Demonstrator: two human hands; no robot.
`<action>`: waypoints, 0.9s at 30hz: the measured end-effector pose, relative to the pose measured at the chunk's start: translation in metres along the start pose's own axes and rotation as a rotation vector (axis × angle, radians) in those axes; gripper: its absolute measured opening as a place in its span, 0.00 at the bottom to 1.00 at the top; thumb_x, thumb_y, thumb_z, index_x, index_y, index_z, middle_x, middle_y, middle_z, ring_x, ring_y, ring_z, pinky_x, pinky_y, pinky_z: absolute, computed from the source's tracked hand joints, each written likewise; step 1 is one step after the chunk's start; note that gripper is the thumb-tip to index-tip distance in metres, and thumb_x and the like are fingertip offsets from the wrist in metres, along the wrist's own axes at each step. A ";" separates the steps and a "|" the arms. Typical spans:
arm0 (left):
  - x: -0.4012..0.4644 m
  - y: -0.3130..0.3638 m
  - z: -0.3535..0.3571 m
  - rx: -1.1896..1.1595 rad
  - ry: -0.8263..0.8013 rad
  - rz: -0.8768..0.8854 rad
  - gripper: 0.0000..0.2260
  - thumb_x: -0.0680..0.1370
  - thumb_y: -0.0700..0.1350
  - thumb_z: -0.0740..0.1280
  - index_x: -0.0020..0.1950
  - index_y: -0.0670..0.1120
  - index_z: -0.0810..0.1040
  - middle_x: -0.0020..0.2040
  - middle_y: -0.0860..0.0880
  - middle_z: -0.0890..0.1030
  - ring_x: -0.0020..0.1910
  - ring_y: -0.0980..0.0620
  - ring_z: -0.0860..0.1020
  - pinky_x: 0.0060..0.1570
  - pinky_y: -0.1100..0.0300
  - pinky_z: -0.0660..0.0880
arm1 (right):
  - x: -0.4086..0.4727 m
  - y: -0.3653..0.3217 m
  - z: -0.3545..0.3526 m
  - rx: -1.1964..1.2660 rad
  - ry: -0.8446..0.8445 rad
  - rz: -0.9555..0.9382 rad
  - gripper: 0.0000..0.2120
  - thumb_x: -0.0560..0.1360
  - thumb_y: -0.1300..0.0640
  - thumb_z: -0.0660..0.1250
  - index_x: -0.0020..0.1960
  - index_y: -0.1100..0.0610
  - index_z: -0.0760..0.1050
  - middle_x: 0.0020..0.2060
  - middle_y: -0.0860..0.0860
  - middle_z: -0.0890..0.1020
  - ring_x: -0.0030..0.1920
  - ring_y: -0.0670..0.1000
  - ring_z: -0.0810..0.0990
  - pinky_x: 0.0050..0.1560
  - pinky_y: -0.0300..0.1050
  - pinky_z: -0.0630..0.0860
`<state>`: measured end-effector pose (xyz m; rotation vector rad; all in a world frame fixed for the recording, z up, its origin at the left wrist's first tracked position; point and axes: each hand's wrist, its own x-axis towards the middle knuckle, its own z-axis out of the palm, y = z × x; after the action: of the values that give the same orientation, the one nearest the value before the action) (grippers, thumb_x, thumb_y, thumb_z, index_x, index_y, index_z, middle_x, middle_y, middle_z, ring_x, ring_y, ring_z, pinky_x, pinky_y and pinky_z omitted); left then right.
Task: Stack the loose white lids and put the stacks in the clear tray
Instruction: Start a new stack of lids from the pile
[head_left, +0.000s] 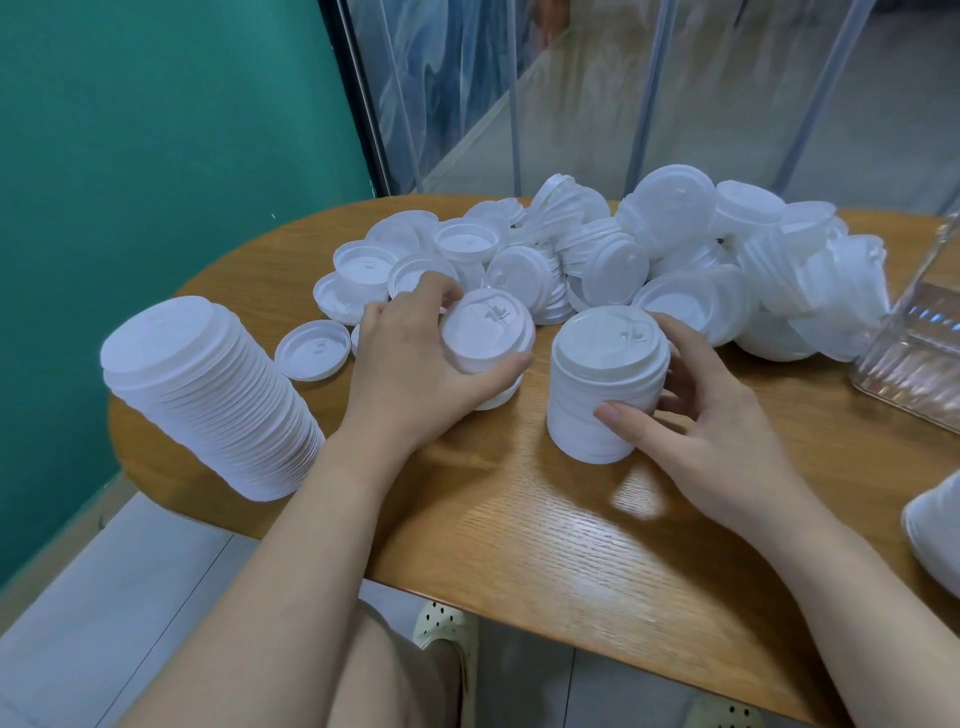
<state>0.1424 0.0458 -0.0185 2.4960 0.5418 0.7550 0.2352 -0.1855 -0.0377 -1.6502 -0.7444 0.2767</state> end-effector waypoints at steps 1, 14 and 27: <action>-0.001 0.003 0.000 -0.019 0.018 0.048 0.32 0.64 0.72 0.71 0.57 0.52 0.74 0.51 0.58 0.77 0.53 0.50 0.75 0.59 0.50 0.70 | 0.000 0.001 0.000 -0.003 -0.001 -0.004 0.36 0.64 0.45 0.76 0.70 0.36 0.68 0.56 0.30 0.81 0.58 0.35 0.81 0.50 0.29 0.77; -0.002 0.029 -0.004 -0.215 0.141 0.133 0.35 0.67 0.71 0.74 0.67 0.51 0.78 0.59 0.57 0.81 0.59 0.57 0.77 0.62 0.52 0.74 | 0.001 0.006 -0.002 -0.010 -0.011 -0.016 0.38 0.64 0.41 0.76 0.72 0.37 0.69 0.59 0.33 0.81 0.61 0.39 0.81 0.54 0.32 0.78; -0.008 0.049 0.023 -0.274 -0.167 0.188 0.31 0.69 0.69 0.72 0.66 0.53 0.77 0.59 0.62 0.79 0.60 0.62 0.75 0.66 0.49 0.71 | 0.001 0.007 -0.001 -0.009 -0.004 -0.030 0.39 0.66 0.41 0.76 0.74 0.41 0.69 0.60 0.39 0.83 0.59 0.41 0.83 0.54 0.36 0.80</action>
<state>0.1611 -0.0053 -0.0126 2.3443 0.1346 0.6329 0.2389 -0.1861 -0.0435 -1.6458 -0.7731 0.2557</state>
